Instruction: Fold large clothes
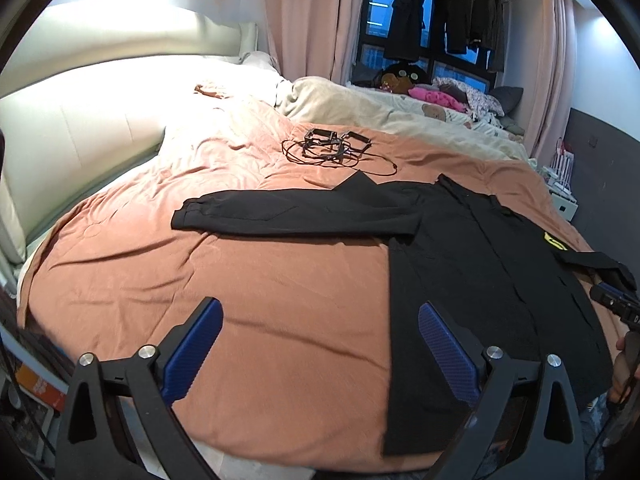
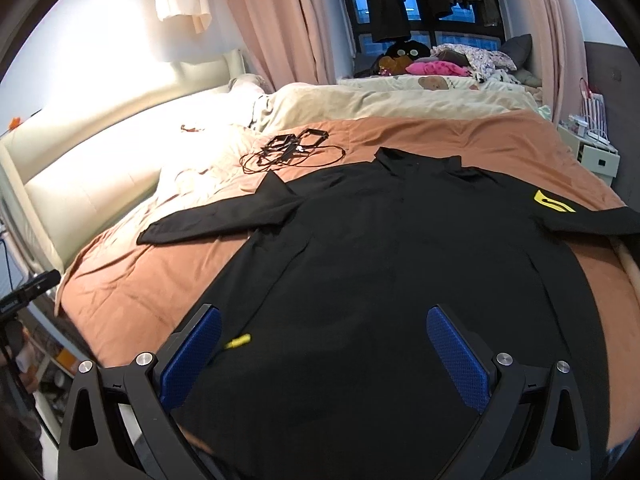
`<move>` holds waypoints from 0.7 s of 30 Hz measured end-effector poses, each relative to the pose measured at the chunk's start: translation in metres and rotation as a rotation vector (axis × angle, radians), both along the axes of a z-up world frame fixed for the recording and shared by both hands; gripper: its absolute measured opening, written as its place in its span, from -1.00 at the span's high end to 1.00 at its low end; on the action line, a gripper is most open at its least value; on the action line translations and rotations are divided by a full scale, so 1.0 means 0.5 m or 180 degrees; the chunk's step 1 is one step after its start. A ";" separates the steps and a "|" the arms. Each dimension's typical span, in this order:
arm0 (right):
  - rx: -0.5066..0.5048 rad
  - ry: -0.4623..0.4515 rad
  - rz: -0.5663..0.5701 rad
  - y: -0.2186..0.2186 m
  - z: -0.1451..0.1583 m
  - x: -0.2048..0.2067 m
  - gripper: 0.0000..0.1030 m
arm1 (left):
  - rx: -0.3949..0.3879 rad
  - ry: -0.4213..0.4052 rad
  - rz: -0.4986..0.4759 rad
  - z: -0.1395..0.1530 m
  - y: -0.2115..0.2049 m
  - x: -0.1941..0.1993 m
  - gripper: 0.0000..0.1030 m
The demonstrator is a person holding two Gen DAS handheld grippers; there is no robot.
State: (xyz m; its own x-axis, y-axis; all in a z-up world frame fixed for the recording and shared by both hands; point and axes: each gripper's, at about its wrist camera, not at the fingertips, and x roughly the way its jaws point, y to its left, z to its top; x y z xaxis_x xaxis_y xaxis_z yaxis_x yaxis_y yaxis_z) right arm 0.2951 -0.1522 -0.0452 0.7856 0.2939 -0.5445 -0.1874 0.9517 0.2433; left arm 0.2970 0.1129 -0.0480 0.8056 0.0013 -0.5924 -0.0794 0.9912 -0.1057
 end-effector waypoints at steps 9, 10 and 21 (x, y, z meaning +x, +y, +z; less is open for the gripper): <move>0.0117 0.0190 0.0007 0.035 -0.010 0.130 -0.72 | -0.0167 0.0265 0.0047 -0.046 0.084 0.156 -0.59; 0.0137 0.0207 0.0011 0.038 -0.012 0.143 -0.68 | -0.0197 0.0285 0.0072 -0.050 0.091 0.169 -0.55; 0.0171 0.0399 0.0062 0.091 -0.032 0.289 -0.32 | -0.0507 0.0578 0.0296 -0.120 0.182 0.348 -0.23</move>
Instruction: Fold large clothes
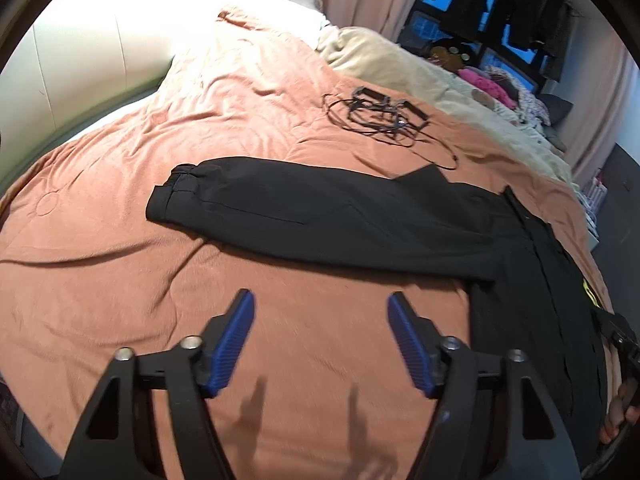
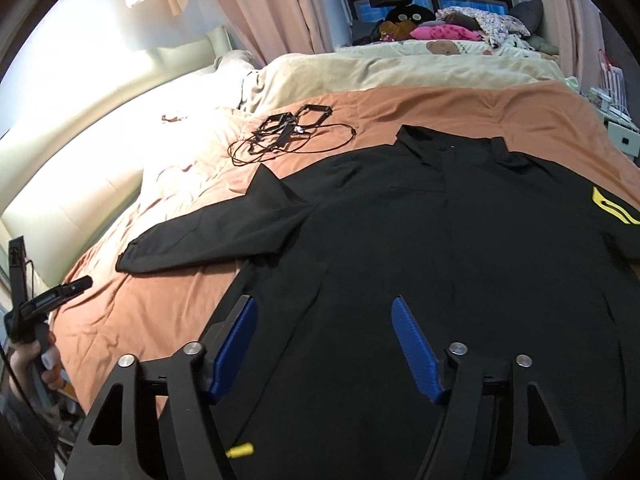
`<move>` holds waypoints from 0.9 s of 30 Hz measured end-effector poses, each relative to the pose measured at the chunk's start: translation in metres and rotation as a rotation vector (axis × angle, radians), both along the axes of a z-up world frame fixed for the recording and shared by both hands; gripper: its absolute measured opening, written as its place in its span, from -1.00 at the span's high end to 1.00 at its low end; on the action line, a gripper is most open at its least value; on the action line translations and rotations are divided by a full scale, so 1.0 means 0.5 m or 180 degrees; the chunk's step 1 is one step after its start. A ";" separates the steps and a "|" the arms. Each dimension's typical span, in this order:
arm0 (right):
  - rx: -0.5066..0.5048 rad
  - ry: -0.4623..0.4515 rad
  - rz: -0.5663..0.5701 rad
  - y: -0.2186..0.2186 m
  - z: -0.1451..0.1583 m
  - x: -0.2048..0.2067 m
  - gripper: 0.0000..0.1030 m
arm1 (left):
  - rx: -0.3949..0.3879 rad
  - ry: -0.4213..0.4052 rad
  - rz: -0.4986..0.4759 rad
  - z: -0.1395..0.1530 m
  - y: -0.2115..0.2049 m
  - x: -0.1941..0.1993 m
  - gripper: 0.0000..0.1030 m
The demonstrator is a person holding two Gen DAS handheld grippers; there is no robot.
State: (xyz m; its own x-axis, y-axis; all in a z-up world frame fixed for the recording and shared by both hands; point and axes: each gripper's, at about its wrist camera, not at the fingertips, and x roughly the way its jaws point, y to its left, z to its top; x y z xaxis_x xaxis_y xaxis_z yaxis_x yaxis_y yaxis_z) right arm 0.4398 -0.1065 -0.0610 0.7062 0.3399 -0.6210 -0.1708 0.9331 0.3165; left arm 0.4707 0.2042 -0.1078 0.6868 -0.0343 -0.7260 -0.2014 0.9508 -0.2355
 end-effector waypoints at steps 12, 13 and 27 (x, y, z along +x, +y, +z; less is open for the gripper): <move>0.0250 0.0209 -0.0021 0.036 -0.019 0.139 -0.18 | -0.0391 0.0483 0.0319 -0.115 0.078 0.170 -0.22; 0.0254 0.0219 -0.0020 0.039 -0.020 0.150 -0.12 | -0.0419 0.0518 0.0362 -0.125 0.083 0.179 -0.22; 0.0504 0.0575 0.0016 0.104 -0.103 0.317 0.69 | -0.0342 0.0223 0.0533 -0.087 0.115 0.213 0.92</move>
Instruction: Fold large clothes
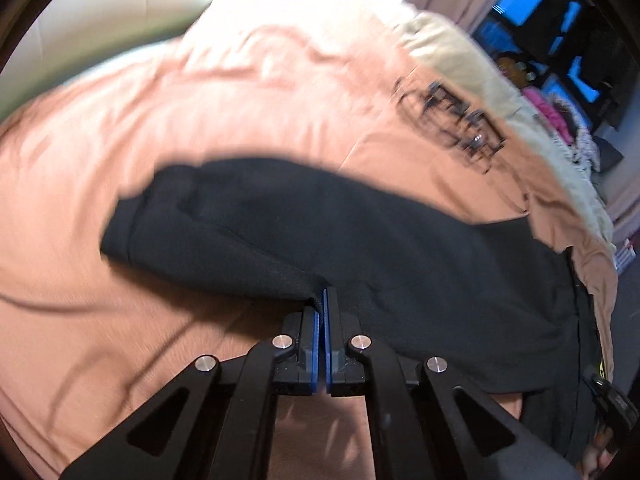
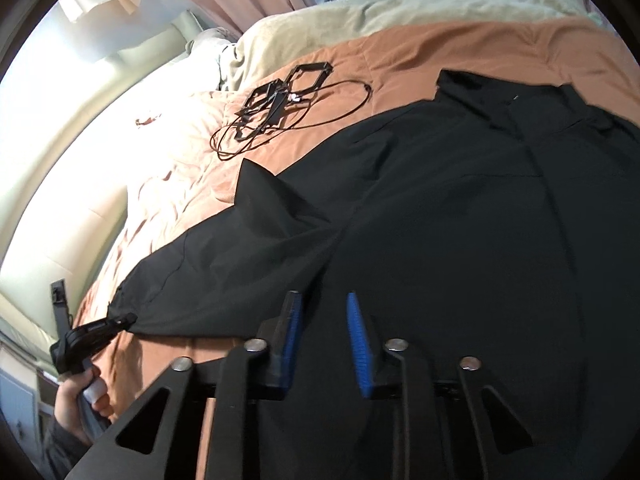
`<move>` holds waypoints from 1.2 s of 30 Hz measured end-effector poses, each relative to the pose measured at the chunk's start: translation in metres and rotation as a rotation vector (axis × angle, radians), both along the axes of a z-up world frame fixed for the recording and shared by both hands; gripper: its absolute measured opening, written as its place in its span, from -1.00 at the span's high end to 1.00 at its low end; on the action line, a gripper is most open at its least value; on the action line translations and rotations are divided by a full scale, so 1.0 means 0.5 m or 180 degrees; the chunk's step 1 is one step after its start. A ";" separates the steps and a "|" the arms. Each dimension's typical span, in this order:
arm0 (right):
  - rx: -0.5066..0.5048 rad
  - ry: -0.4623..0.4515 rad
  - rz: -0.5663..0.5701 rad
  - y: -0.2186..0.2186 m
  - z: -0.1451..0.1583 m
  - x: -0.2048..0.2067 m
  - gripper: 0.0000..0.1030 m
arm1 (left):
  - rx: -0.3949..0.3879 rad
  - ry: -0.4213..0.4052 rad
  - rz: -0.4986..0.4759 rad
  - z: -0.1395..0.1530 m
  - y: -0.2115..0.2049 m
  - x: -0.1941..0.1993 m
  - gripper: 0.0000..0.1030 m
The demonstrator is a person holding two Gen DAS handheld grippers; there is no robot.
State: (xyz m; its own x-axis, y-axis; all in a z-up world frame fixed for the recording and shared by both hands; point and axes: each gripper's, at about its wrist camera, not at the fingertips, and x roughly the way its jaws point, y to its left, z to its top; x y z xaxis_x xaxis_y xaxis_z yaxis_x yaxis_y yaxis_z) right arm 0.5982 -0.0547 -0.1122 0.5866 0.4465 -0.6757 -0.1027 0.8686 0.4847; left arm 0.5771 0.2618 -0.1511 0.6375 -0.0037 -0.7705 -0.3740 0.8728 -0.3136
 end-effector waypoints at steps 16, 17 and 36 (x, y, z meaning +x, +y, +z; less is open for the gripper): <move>0.0357 0.0508 -0.0078 0.021 -0.110 0.104 0.85 | 0.0366 -0.0863 -0.0650 0.322 -0.165 0.009 0.93; 0.0377 0.0525 -0.0055 0.016 -0.105 0.100 0.85 | 0.0355 -0.0893 -0.0679 0.331 -0.180 0.018 0.93; 0.0099 -0.0068 -0.0406 -0.323 0.075 -0.144 0.19 | 0.0242 -0.1375 -0.1756 0.499 -0.598 0.076 0.93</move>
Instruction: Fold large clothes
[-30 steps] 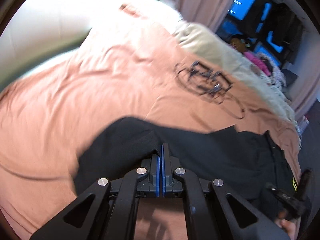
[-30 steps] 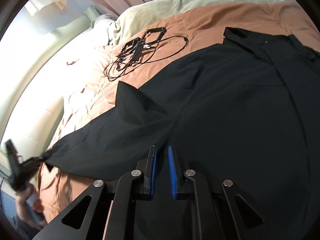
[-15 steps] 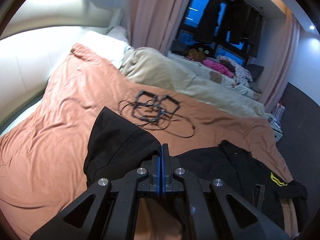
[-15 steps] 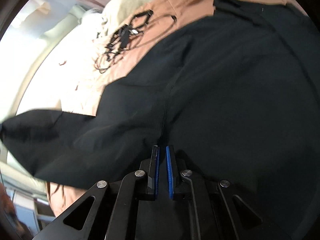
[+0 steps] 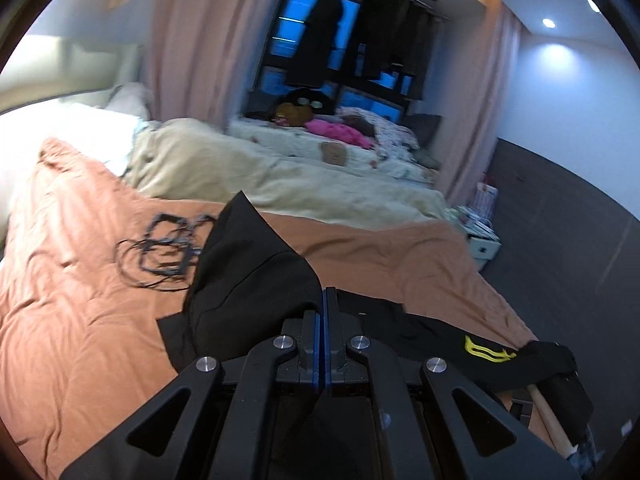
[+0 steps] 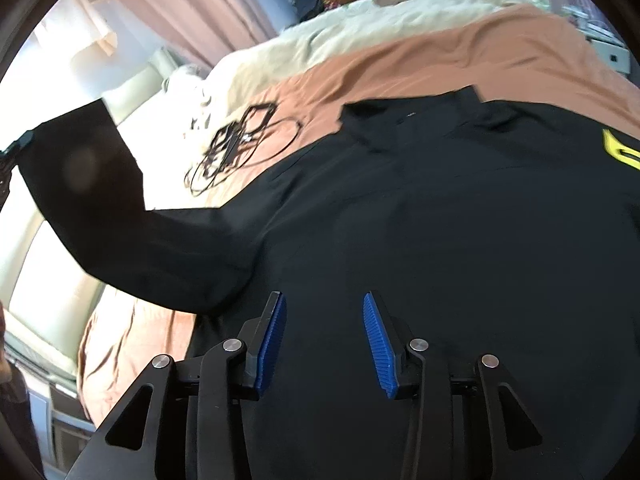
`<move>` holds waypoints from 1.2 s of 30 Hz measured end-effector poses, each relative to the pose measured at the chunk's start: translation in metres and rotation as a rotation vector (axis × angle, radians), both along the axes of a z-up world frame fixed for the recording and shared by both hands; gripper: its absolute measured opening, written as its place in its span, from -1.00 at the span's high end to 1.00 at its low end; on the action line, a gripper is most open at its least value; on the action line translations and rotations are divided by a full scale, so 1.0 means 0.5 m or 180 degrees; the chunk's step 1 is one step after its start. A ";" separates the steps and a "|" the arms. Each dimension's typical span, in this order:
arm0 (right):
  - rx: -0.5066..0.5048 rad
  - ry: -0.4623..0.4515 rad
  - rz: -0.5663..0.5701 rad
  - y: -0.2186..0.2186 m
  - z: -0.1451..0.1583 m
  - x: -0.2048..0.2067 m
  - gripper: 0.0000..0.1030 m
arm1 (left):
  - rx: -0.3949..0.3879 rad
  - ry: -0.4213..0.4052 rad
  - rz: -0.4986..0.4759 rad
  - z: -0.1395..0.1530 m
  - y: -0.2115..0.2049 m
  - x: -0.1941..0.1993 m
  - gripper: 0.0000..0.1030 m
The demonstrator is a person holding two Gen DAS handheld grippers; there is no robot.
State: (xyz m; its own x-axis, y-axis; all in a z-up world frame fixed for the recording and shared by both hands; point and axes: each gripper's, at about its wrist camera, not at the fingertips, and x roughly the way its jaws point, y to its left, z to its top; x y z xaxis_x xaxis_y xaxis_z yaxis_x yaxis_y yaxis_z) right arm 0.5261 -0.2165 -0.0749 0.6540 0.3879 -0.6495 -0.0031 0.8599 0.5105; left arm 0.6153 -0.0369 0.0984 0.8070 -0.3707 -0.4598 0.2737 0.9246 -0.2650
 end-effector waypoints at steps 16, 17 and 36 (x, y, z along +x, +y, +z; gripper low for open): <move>0.0056 0.0066 -0.0513 -0.271 -0.029 -0.143 0.17 | 0.0333 0.1097 -0.1144 -0.184 -0.378 0.028 0.92; 0.0072 0.0096 -0.0531 -0.279 -0.035 -0.146 0.15 | 0.0391 0.1251 -0.1150 -0.213 -0.388 0.027 0.89; -0.0186 -0.0085 -0.0251 -0.155 0.031 -0.124 0.07 | 0.0288 0.1314 -0.0779 -0.244 -0.170 -0.030 -0.66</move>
State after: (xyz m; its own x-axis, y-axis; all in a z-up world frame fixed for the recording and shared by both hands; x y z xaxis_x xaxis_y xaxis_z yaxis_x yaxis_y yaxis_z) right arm 0.4641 -0.2939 -0.0593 0.6983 0.2966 -0.6514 0.0528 0.8863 0.4601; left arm 0.6003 -0.1218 -0.0236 0.4446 -0.4705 -0.7622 0.3750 0.8706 -0.3186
